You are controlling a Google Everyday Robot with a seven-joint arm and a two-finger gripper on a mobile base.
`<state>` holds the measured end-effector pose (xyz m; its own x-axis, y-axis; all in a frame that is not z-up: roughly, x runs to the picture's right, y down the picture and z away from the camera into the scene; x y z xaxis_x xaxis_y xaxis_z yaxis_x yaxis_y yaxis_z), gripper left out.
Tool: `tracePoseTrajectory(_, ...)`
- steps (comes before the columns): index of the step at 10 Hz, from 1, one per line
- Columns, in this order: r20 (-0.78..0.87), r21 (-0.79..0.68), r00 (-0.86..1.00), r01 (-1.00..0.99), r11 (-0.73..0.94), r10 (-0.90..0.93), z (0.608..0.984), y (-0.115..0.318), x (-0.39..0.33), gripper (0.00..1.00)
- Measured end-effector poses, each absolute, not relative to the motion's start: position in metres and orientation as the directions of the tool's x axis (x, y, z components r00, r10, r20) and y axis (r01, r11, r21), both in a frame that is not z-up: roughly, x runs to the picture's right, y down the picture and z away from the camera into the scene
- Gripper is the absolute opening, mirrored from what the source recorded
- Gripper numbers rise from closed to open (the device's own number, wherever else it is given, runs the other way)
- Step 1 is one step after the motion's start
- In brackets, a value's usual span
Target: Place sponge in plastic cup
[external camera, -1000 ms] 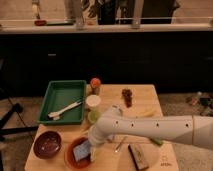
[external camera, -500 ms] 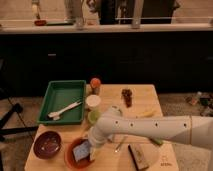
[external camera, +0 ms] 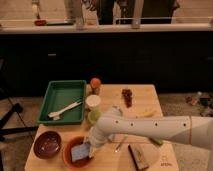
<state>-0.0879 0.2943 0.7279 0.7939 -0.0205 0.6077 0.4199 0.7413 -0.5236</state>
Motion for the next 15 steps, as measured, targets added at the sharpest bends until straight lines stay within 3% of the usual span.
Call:
tracePoseTrajectory(1,0.608,-0.522,0.794,0.421,0.742,-0.023,0.727,0.294,-0.088,0.0)
tracePoseTrajectory(7,0.58,-0.469,0.811,0.41,0.782,-0.077,0.698,0.267,-0.078,0.0)
tracePoseTrajectory(15,0.67,-0.387,0.742,0.335,0.859,0.012,0.685,0.215,-0.056,0.0)
